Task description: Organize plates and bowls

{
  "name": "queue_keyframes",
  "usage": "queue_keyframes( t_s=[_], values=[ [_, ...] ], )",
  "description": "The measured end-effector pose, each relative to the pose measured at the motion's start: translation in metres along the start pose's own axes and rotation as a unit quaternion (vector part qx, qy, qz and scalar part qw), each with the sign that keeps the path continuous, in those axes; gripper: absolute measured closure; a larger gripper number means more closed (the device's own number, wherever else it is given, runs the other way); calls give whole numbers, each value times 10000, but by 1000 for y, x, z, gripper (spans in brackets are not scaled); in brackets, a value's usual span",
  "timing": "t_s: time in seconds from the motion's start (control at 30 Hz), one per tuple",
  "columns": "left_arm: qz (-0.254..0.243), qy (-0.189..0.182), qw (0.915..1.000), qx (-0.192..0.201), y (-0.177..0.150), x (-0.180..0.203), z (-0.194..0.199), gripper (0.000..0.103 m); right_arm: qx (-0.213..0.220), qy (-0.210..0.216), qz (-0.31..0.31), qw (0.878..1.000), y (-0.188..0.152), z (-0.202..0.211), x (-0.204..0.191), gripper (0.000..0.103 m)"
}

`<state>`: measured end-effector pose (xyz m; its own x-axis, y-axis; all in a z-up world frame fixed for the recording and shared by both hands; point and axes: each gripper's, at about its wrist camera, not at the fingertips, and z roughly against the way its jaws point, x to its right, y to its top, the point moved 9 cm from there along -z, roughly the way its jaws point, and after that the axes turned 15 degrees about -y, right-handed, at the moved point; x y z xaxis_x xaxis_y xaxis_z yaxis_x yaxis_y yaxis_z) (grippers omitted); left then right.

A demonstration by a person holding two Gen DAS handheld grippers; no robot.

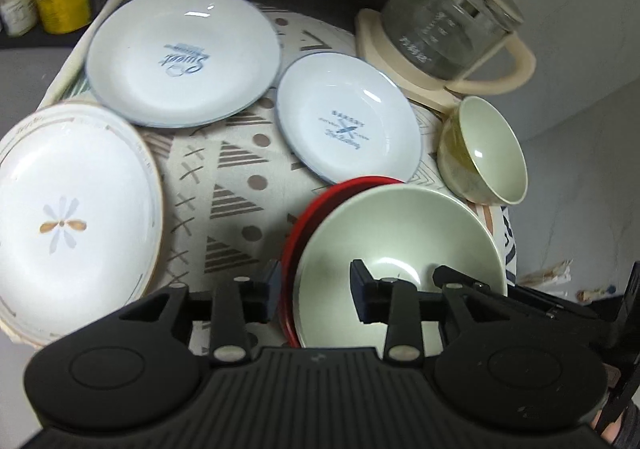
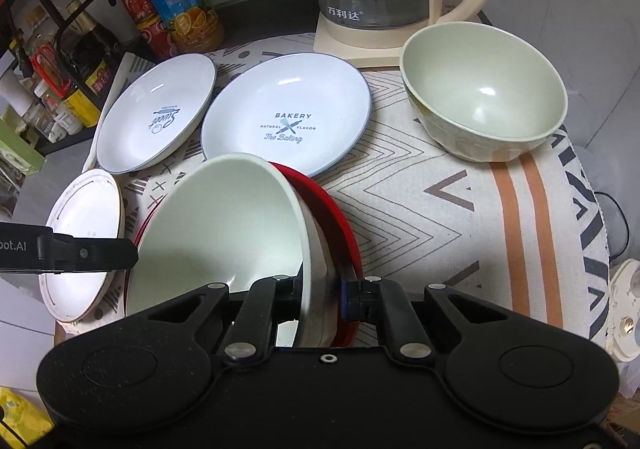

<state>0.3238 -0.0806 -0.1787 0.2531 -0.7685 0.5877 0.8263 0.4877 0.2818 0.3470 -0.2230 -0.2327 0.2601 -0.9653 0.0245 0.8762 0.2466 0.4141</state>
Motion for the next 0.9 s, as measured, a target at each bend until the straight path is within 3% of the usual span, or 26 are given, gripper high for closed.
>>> queue_keyframes(
  t_s=[0.17, 0.33, 0.5, 0.6, 0.73, 0.9],
  values=[
    [-7, 148, 9999, 17, -2, -9, -2, 68, 12, 121, 60, 9999, -2, -1, -3, 82],
    [-30, 324, 9994, -87, -5, -18, -9, 68, 51, 209, 2, 9998, -2, 3, -1, 81],
    [-139, 423, 9990, -75, -3, -19, -10, 68, 228, 356, 39, 9991, 0, 15, -2, 71],
    [-250, 423, 9988, -55, 1, -15, -12, 67, 353, 388, 4, 9986, 2, 20, 0, 69],
    [-360, 541, 9979, -27, 9, -12, -13, 62, 595, 313, -114, 9977, 5, 30, 9, 60],
    [-513, 515, 9974, -12, 22, -3, -13, 56, 793, 254, -419, 9957, 7, 38, 28, 59]
  ],
)
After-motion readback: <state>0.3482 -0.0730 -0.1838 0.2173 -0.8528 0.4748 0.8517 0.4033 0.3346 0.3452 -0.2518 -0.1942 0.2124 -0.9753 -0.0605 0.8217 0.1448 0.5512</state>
